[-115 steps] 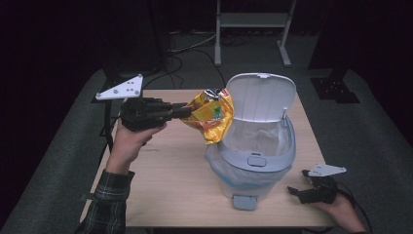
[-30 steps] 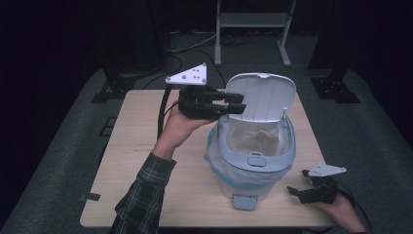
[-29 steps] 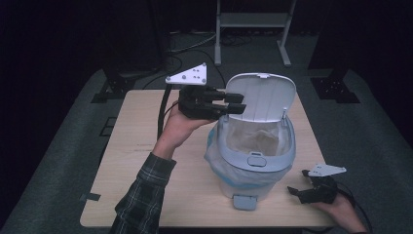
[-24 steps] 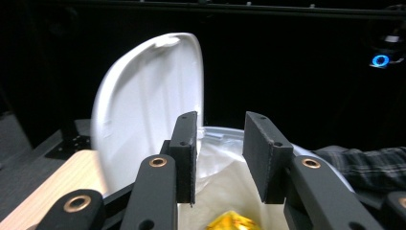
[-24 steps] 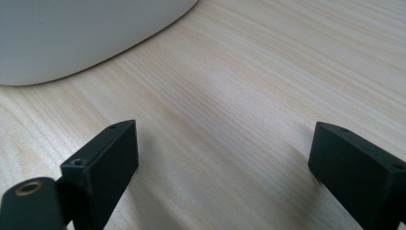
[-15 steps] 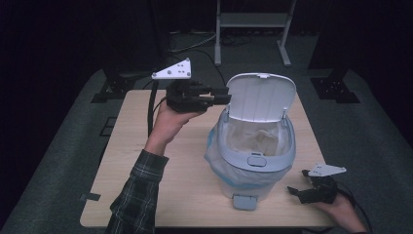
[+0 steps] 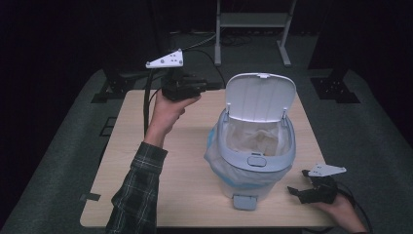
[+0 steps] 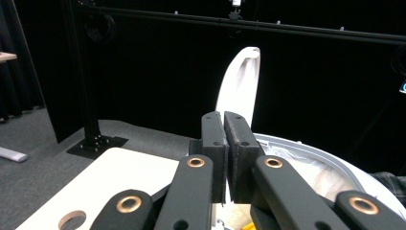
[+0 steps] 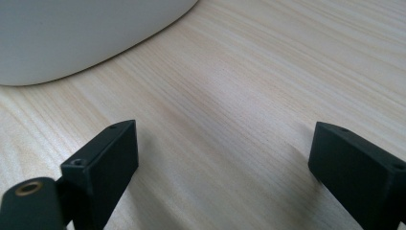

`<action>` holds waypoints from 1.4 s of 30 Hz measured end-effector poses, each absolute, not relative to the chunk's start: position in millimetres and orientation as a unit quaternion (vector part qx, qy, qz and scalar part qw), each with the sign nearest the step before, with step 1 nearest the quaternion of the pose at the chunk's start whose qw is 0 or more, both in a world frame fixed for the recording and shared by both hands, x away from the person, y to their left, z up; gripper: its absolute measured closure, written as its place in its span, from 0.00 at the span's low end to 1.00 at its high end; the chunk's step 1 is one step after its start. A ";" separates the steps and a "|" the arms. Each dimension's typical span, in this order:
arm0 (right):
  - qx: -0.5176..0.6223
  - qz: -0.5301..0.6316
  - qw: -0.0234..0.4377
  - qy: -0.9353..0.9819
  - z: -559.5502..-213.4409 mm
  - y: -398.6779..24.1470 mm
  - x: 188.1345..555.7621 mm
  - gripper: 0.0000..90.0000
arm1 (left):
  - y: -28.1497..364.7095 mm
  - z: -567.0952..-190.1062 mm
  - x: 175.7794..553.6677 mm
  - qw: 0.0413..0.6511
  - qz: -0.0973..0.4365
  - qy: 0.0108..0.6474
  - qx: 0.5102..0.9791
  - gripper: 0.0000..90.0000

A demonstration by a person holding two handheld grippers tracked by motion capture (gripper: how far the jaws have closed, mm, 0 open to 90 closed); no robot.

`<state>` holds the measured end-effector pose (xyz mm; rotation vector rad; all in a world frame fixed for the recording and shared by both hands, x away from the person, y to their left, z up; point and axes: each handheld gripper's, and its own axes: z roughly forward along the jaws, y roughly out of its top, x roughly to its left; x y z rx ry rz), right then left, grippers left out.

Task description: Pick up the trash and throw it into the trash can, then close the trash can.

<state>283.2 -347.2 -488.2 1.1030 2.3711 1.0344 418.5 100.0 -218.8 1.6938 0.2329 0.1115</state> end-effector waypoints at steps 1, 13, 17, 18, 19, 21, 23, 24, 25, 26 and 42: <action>0.387 0.363 0.164 0.832 -488.2 -347.2 283.2 0.10 | 98.8 -218.8 422.1 0.653 0.049 0.105 0.748 1.00; 0.387 0.363 0.164 0.832 -488.2 -347.2 283.2 0.10 | 81.5 -219.1 433.3 0.654 0.041 0.105 0.748 1.00; 0.387 0.363 0.164 0.832 -488.2 -347.2 283.2 0.10 | 81.0 -219.5 434.1 0.657 0.036 0.105 0.746 1.00; 0.387 0.363 0.164 0.832 -488.2 -347.2 283.2 0.10 | 81.0 -219.5 434.0 0.657 0.035 0.104 0.746 1.00; 0.387 0.363 0.164 0.832 -488.2 -347.2 283.2 0.10 | 81.0 -219.5 434.0 0.657 0.035 0.104 0.746 1.00; 0.387 0.363 0.164 0.832 -488.2 -347.2 283.2 0.10 | 80.5 -219.4 433.6 0.656 0.032 0.102 0.747 1.00; 0.387 0.363 0.164 0.832 -488.2 -347.2 283.1 0.10 | 78.6 -219.6 432.6 0.654 0.031 0.098 0.749 1.00; 0.387 0.363 0.164 0.832 -488.2 -347.1 283.1 0.10 | 77.4 -219.8 431.7 0.653 0.029 0.098 0.750 1.00; 0.388 0.362 0.164 0.831 -488.2 -347.1 282.8 0.10 | 76.6 -219.9 430.8 0.652 0.029 0.094 0.752 1.00; 0.388 0.362 0.164 0.832 -488.1 -347.3 282.2 0.10 | 75.4 -220.2 428.1 0.653 0.026 0.089 0.752 1.00; 0.387 0.362 0.163 0.832 -488.1 -347.4 280.4 0.10 | 79.5 -223.9 402.2 0.641 0.014 0.056 0.766 1.00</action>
